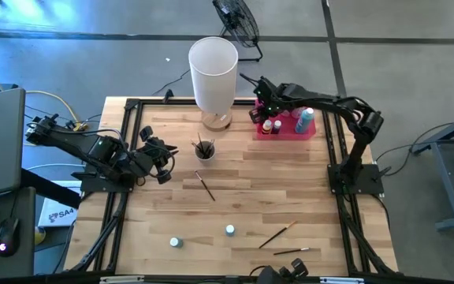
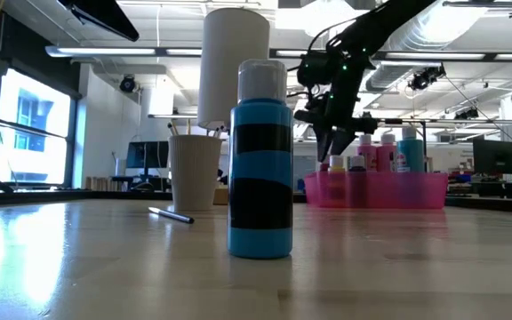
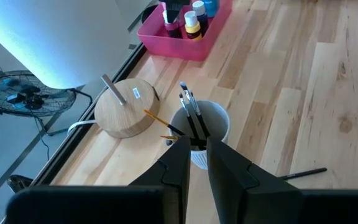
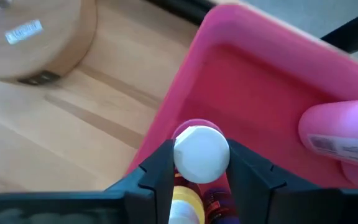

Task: Pick & Place Paint Supplies
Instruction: Put the small pink paint bottle into the pink bin, then put the small blue paint bottle into the pink bin

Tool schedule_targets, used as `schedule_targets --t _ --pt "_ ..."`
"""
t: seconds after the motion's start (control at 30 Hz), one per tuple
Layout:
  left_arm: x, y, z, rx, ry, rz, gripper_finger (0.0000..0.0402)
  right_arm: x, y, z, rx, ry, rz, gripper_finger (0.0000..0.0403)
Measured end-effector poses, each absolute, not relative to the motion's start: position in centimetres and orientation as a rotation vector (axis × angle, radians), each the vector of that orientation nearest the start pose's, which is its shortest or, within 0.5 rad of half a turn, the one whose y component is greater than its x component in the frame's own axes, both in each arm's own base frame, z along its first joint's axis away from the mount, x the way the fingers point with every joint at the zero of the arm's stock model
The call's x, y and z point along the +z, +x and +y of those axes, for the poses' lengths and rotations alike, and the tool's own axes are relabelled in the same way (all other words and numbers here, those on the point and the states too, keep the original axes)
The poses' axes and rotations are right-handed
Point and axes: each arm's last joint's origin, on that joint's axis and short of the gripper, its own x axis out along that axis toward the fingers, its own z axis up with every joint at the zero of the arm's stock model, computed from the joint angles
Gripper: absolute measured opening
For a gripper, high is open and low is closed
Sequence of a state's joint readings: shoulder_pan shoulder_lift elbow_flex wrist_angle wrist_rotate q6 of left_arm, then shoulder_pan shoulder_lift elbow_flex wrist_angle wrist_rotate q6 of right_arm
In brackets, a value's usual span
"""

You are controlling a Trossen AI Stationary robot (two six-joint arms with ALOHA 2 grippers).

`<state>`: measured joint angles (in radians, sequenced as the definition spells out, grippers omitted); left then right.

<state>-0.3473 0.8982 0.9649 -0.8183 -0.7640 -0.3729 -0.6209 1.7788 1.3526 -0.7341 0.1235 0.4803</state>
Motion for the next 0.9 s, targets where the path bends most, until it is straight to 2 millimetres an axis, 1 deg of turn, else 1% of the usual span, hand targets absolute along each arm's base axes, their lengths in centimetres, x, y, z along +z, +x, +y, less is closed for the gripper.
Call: schedule_targets --t 0.13,0.3,0.53,0.7,0.9 --pt "32.53 15.81 -3.64 0.485 0.036 0.563 0.0049 22.4 29.24 -21.34 -0.924 0.695 0.989 0.0113" --pt "32.53 15.82 -3.66 0.482 0.025 0.562 0.0049 22.35 29.25 -21.34 -0.921 0.691 0.994 0.0124" --pt "32.52 15.81 -3.65 0.484 0.018 0.561 0.0049 22.34 29.26 -21.34 -0.902 0.699 0.995 0.0126" --pt "32.52 15.81 -3.66 0.484 0.017 0.561 0.0049 22.35 29.26 -21.35 -0.895 0.68 1.002 0.015" --pt "32.51 15.82 -3.68 0.476 0.014 0.565 0.0049 22.35 29.26 -21.35 -0.891 0.674 1.005 0.0191"
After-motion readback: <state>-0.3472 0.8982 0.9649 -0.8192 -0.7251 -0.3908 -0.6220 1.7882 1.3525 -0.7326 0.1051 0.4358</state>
